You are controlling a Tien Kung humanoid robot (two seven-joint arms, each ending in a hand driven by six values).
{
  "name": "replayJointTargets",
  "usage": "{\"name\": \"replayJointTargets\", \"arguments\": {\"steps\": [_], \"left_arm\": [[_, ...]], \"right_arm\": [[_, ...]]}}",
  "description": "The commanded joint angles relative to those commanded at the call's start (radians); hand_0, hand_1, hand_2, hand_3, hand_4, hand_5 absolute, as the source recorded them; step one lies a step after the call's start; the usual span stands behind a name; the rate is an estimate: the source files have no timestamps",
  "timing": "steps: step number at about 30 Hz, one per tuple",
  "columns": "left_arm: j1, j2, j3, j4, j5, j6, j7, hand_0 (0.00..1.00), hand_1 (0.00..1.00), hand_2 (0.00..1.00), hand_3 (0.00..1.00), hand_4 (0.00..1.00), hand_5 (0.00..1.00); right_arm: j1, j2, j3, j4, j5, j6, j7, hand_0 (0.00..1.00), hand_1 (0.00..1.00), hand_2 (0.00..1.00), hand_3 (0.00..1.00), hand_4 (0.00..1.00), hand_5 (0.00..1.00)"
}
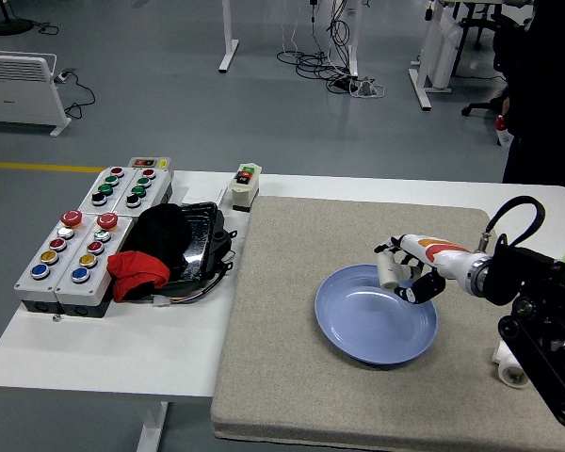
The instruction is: Pick pipe place plate twice
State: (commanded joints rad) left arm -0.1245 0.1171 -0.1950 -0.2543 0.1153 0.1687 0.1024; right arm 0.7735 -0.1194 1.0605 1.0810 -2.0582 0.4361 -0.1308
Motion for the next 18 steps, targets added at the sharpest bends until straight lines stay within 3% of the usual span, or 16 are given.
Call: {"name": "replayJointTargets", "arguments": {"steps": [5, 6, 11, 12, 17, 18], "left_arm": [[-0.003, 0.000, -0.007, 0.001, 0.011, 0.000, 0.004, 0.623, 0.581, 0.509, 0.586, 0.272, 0.998], [-0.004, 0.000, -0.008, 0.001, 0.011, 0.001, 0.004, 0.623, 0.580, 0.508, 0.586, 0.271, 0.998], [-0.007, 0.002, -0.010, 0.001, 0.014, 0.002, 0.005, 0.623, 0.580, 0.508, 0.586, 0.271, 0.998], [-0.008, 0.002, -0.011, 0.001, 0.016, 0.002, 0.005, 0.622, 0.579, 0.507, 0.585, 0.271, 0.998], [-0.010, 0.002, -0.015, 0.001, 0.022, 0.002, 0.008, 0.622, 0.579, 0.507, 0.585, 0.271, 0.998], [-0.010, 0.001, -0.015, 0.001, 0.023, 0.002, 0.008, 0.621, 0.579, 0.506, 0.584, 0.272, 0.998]], "right_arm": [[0.026, 0.025, -0.074, -0.006, 0.001, 0.039, 0.010, 0.558, 0.590, 0.612, 0.702, 0.488, 0.148], [0.031, 0.031, -0.088, -0.010, 0.001, 0.048, 0.009, 0.624, 0.628, 0.629, 0.710, 0.485, 0.147], [0.045, 0.049, -0.140, -0.036, -0.011, 0.082, 0.023, 0.624, 0.628, 0.629, 0.710, 0.485, 0.147], [0.046, 0.052, -0.144, -0.041, -0.016, 0.086, 0.027, 0.698, 0.676, 0.688, 0.738, 0.512, 0.158], [0.057, 0.066, -0.167, -0.056, -0.042, 0.108, 0.051, 0.698, 0.676, 0.688, 0.738, 0.512, 0.158], [0.058, 0.067, -0.170, -0.057, -0.043, 0.112, 0.053, 0.832, 0.815, 0.892, 0.827, 0.695, 0.309]]}}
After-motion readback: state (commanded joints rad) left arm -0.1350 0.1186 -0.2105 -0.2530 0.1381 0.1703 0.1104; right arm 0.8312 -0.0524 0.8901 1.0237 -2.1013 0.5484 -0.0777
